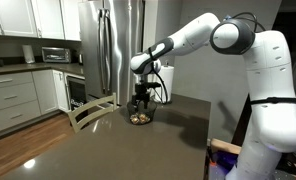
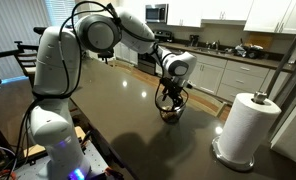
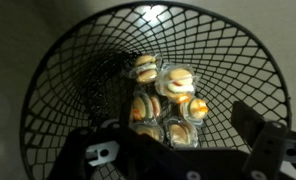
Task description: Remove a packet from the basket and put it on the table
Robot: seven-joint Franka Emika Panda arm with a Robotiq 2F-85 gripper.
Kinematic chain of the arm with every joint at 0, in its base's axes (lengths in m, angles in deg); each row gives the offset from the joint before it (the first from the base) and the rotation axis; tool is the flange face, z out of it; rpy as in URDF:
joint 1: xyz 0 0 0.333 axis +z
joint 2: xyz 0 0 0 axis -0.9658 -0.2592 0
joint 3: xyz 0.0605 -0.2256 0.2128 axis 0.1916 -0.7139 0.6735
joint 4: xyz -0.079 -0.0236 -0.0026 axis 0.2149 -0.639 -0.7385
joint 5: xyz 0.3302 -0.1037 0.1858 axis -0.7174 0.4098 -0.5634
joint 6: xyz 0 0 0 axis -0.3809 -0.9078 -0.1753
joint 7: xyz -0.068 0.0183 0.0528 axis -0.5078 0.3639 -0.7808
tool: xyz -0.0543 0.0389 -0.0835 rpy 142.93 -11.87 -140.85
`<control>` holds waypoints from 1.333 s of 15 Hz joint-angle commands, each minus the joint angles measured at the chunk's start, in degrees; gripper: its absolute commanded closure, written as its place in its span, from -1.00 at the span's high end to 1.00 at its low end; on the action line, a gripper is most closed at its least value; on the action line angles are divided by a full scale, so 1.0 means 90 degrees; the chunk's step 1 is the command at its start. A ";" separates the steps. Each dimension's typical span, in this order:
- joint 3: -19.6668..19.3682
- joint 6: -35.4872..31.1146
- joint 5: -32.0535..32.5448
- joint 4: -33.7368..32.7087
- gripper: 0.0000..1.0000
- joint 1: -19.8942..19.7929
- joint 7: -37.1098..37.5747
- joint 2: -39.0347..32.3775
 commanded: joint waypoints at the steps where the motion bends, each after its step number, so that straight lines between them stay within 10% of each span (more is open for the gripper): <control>1: 0.0093 -0.0235 -0.0137 0.0281 1.00 -0.0171 0.0100 0.0081; 8: 0.0190 -0.0589 -0.0265 0.0633 1.00 -0.0185 0.0017 0.0039; 10: 0.0219 -0.0694 -0.0277 0.0732 0.47 -0.0159 0.0054 0.0055; 20: 0.0250 -0.0802 -0.0213 0.0734 -0.80 -0.0157 0.0145 0.0095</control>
